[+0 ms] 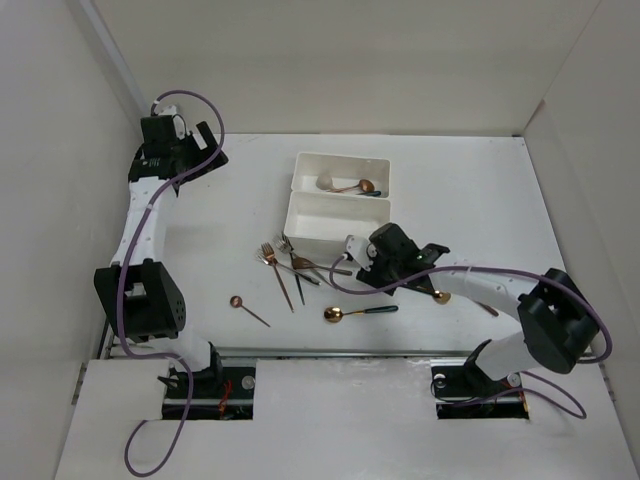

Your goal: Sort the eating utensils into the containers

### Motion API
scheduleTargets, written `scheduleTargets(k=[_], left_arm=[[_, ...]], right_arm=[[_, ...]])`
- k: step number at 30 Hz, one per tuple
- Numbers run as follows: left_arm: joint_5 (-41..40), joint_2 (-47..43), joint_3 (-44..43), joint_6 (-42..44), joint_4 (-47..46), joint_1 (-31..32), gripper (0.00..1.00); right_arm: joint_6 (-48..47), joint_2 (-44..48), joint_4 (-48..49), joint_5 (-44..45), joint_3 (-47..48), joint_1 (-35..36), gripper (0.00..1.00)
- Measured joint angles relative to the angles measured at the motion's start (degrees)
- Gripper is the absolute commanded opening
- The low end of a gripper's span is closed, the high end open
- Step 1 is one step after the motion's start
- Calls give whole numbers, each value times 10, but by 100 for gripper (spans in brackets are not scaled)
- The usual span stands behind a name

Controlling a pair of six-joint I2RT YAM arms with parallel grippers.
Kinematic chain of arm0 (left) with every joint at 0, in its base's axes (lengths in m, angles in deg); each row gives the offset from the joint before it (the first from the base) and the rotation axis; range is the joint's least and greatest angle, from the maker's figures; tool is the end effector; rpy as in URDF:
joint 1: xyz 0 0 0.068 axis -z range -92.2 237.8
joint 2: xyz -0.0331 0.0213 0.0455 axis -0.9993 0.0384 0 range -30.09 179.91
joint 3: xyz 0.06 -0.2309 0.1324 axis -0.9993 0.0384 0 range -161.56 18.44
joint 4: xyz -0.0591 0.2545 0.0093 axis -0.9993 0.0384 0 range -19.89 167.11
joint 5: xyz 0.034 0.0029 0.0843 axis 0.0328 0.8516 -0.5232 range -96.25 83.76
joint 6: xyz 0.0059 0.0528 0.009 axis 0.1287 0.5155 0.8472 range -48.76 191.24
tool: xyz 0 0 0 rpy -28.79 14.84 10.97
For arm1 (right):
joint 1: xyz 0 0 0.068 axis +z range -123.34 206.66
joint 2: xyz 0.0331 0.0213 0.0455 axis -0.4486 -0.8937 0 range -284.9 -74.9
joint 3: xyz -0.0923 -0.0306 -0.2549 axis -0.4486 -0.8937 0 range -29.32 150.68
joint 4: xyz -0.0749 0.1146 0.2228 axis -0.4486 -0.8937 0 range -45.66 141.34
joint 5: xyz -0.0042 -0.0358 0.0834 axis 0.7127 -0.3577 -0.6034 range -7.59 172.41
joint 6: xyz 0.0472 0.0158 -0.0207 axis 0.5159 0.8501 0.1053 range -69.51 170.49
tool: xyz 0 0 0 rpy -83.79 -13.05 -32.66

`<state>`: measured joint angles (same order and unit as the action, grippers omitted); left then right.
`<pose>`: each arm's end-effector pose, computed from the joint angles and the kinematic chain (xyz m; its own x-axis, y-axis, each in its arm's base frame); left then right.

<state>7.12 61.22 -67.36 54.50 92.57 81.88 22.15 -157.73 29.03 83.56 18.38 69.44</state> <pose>0.3706 0.0302 0.3627 -0.4764 -0.3310 -0.8145 -0.0360 0.9330 -0.3581 0.2066 0.1904 0.1912 -0.2260 -0.8556 -0.4657 -0.8843 0.3807 -0.2703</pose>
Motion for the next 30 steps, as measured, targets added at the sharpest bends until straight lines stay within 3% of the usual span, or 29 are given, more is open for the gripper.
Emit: scheduleTargets(k=[6,15,19,20,21,23,30], left_arm=[[2,0,0,0,-1,-1,86],[9,-1,32,-3,-3,-1,86],[12,-2,38,-4,-4,-2,86],[12,-3,38,-4,-4,-2,86],[12,-3,38,-4,-4,-2,86],[12,-6,38,-4,-4,-2,86],[12,-12,38,-4,-4,-5,86]], right_arm=[[16,6,2,8,-11,4,62],[32,-80,3,31,26,4,59],[36,-86,-2,30,33,4,48],[37,-87,-2,29,33,4,43],[37,-87,-2,27,34,4,28],[39,-88,-3,27,35,4,19],[41,-87,-17,21,40,4,9]])
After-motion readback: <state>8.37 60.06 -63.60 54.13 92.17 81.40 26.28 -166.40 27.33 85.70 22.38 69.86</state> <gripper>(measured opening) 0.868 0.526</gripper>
